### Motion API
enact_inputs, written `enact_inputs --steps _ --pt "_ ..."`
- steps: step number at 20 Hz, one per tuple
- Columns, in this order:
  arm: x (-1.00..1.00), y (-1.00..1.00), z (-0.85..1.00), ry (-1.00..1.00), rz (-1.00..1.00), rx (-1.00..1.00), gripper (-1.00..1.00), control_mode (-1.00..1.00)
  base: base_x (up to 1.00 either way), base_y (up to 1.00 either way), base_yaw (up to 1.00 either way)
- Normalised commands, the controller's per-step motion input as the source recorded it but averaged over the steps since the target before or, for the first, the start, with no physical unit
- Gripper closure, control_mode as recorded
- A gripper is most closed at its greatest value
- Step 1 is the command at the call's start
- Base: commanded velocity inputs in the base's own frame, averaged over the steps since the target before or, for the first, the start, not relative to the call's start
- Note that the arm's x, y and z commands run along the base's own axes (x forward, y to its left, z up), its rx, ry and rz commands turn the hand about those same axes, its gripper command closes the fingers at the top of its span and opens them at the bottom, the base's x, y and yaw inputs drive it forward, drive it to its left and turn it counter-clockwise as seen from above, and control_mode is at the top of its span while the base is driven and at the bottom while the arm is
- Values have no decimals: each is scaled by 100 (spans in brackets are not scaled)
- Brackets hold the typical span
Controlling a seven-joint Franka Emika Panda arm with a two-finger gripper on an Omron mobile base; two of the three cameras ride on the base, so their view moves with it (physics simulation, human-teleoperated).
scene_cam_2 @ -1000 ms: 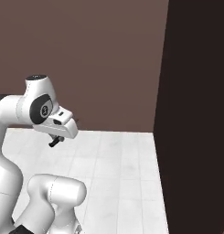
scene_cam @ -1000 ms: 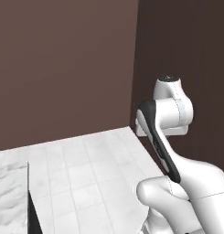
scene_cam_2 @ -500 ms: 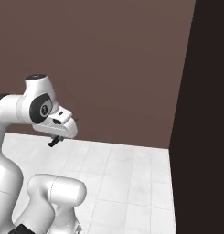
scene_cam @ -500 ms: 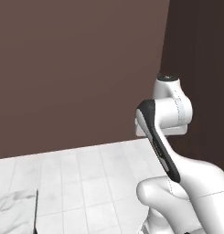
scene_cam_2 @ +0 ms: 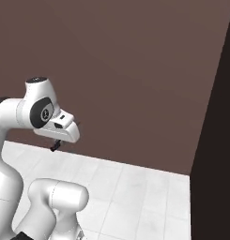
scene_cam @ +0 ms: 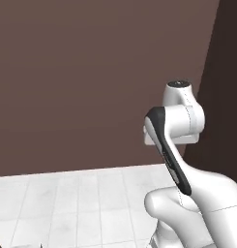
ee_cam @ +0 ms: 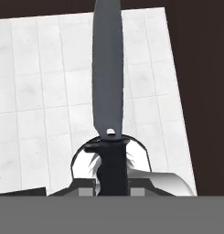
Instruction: Retrieve the butter from the fridge and place it on a plate on the dining table. Then retrieve the butter knife by the fridge and place it near the plate.
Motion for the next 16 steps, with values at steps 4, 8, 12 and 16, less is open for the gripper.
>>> enact_inputs --steps 4,8,12,16 --pt "0 0 0 0 0 0 100 100 100 11 46" --pt "0 0 0 0 0 0 100 100 100 1 55" --pt "0 0 0 0 0 0 100 100 100 0 55" --pt "0 0 0 0 0 0 100 100 100 0 56"
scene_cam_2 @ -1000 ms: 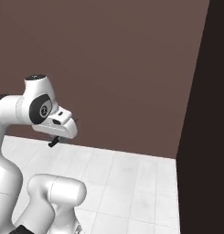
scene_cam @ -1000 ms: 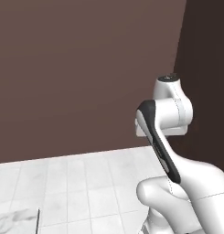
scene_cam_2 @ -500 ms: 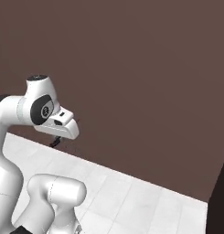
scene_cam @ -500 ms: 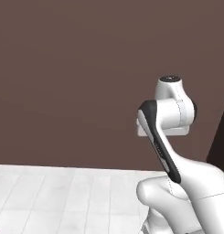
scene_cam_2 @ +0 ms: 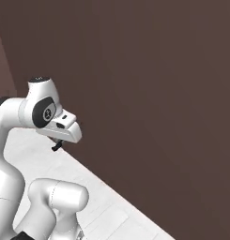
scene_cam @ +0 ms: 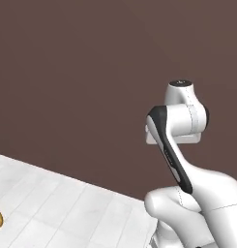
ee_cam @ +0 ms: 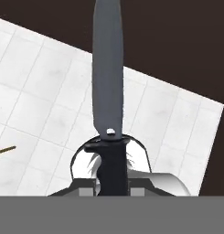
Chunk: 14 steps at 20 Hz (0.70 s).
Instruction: Retrieve the butter from the fridge and place it on a plate on the dining table. Then retrieve the butter knife by the fridge and place it near the plate.
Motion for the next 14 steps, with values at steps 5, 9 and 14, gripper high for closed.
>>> enact_inputs --steps 5,9,14 --pt "0 0 0 0 0 0 100 100 100 0 57" --pt "0 0 0 0 0 0 100 100 97 0 57" --pt "0 0 0 0 0 0 100 100 95 0 56"
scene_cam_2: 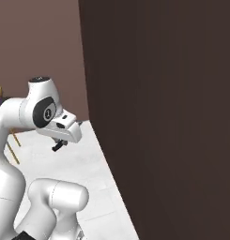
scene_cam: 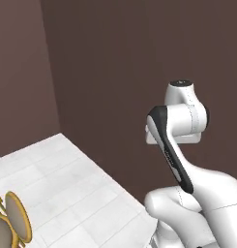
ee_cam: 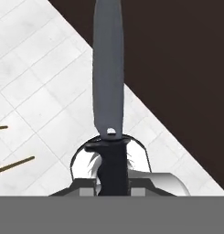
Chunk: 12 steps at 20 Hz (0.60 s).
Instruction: Retrieve the butter from the fridge and place it on a plate on the dining table. Then retrieve the butter knife by the fridge and place it near the plate.
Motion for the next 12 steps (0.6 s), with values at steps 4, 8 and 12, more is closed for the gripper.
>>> enact_inputs --steps 4,8,12 --pt "0 0 0 0 0 0 100 100 92 -4 58" --pt "0 0 0 0 0 0 100 100 92 -19 62" --pt "0 0 0 0 0 0 100 100 87 -32 63"
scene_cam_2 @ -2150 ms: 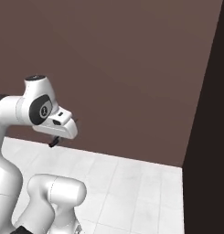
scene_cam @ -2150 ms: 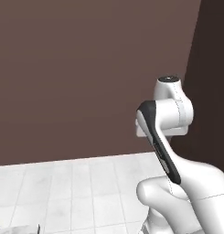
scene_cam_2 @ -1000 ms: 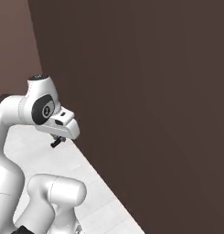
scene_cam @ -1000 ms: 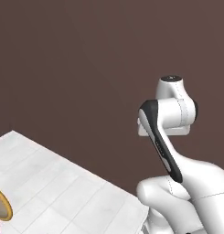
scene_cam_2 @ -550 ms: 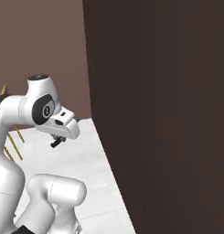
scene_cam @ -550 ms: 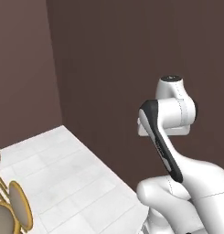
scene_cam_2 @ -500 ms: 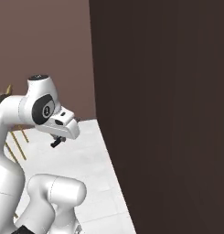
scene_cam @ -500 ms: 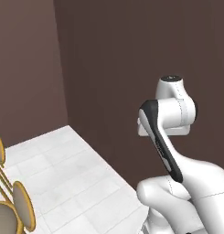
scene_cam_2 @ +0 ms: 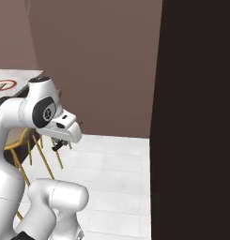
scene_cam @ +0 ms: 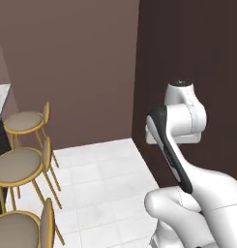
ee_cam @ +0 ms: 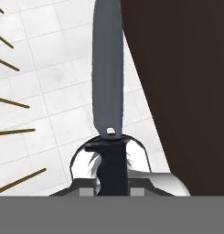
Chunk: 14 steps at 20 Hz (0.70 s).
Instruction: Retrieve the butter from the fridge and place it on a plate on the dining table. Then retrieve the butter knife by the fridge and place it near the plate.
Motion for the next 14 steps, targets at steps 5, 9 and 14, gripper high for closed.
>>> enact_inputs --steps 5,9,14 --pt "0 0 0 0 0 0 100 100 71 -71 58" --pt "0 0 0 0 0 0 100 100 53 -89 44" --pt "0 0 0 0 0 0 100 100 61 -83 55"
